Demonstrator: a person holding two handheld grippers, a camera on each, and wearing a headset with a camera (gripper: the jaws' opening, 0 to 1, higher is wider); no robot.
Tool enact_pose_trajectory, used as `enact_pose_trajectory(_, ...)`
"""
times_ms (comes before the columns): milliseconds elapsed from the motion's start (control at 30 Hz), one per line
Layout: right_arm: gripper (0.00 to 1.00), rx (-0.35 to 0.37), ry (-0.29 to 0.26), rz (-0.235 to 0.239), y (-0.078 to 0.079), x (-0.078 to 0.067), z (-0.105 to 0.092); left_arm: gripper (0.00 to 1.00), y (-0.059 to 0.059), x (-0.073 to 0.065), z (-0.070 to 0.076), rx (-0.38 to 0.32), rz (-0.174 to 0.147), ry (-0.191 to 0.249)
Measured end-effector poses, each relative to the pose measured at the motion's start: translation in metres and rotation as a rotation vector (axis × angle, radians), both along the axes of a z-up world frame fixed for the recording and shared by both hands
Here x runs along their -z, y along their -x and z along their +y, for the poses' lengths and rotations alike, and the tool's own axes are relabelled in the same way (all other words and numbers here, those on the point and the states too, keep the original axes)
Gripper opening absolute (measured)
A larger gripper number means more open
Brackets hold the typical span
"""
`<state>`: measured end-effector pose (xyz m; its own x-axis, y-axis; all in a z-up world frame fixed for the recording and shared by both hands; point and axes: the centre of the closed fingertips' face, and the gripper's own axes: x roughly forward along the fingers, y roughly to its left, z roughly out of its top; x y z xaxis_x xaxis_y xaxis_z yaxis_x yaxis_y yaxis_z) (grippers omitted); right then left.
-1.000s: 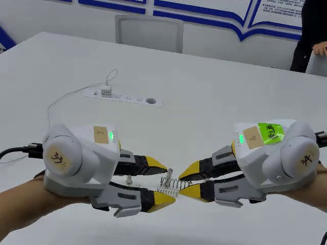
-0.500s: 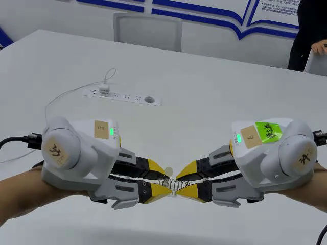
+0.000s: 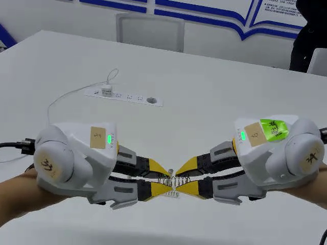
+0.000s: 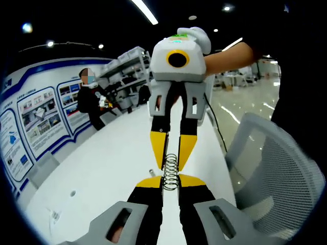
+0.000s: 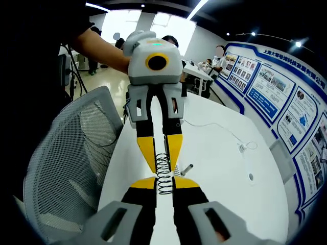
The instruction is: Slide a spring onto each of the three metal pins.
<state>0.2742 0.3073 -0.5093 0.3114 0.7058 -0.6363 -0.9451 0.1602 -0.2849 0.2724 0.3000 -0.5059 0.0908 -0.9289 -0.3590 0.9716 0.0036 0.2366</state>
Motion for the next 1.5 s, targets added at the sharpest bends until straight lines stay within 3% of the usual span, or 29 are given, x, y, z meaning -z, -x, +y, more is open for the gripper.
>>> enact_pose_trajectory(133,0.13,0.013,-0.035,0.006,-0.001,-0.002,0.001,0.10,0.001,-0.002,0.001,-0.004,0.024,0.014)
enact_pose_trajectory(200,0.14,0.018,-0.066,0.013,0.001,-0.005,0.002,0.10,0.001,-0.004,0.001,-0.004,0.017,0.018)
enact_pose_trajectory(467,0.14,0.041,-0.043,0.021,-0.001,0.003,-0.009,0.10,0.002,-0.002,0.001,0.003,0.018,0.015)
enact_pose_trajectory(600,0.13,0.045,-0.056,0.029,0.000,0.004,-0.009,0.10,0.002,-0.002,0.000,0.003,0.027,0.024)
enact_pose_trajectory(800,0.11,0.078,-0.090,0.067,-0.001,0.000,-0.009,0.10,0.000,-0.006,0.000,0.003,0.021,0.028)
enact_pose_trajectory(900,0.11,0.073,-0.101,0.064,-0.002,-0.005,-0.010,0.10,-0.001,-0.007,-0.001,0.004,0.017,0.033)
enact_pose_trajectory(1100,0.11,0.047,-0.158,0.080,0.002,-0.019,-0.010,0.10,-0.002,-0.008,-0.004,0.008,0.001,0.033)
enact_pose_trajectory(1200,0.11,0.024,-0.213,0.097,0.007,-0.028,-0.004,0.10,-0.001,-0.006,-0.005,0.014,0.004,0.026)
enact_pose_trajectory(1367,0.11,0.027,-0.227,0.104,0.006,-0.029,0.002,0.10,-0.002,-0.001,-0.005,0.004,0.002,0.007)
enact_pose_trajectory(1500,0.11,0.041,-0.294,0.138,0.005,-0.034,0.008,0.10,-0.002,-0.001,-0.004,-0.004,0.021,0.020)
